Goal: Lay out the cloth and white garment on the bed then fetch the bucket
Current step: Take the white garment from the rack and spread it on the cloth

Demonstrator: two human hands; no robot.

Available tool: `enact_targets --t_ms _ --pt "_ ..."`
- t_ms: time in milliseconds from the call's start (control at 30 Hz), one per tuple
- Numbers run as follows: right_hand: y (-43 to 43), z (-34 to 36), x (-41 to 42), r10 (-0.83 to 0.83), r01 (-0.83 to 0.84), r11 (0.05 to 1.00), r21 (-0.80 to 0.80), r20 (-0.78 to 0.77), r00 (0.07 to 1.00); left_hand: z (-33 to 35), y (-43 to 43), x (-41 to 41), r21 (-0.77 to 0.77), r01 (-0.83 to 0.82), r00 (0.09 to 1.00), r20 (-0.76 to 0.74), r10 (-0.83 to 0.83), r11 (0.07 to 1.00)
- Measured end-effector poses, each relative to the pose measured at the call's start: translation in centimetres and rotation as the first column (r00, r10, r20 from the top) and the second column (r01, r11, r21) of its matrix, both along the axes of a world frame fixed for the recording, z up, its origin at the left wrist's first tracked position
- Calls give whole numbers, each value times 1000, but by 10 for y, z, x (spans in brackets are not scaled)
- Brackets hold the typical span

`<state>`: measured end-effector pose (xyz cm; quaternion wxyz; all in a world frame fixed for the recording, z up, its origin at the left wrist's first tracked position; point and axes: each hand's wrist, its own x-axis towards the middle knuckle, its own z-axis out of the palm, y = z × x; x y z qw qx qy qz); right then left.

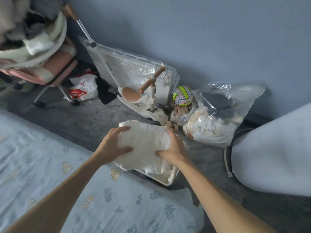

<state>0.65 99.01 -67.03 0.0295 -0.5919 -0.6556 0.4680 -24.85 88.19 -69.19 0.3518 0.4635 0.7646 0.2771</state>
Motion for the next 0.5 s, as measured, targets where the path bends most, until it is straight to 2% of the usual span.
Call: enact_targets --t_ms 133,233,500 --pt "18 73 0 90 -85 991 101 -43 995 78 1 -1 47 -39 999 11 38 998" --pt "24 145 1 163 -148 976 157 -92 982 150 -8 -3 99 -91 993 84 83 991" --pt "-4 325 24 320 -259 933 250 -248 914 334 -92 17 194 -217 957 236 169 957"
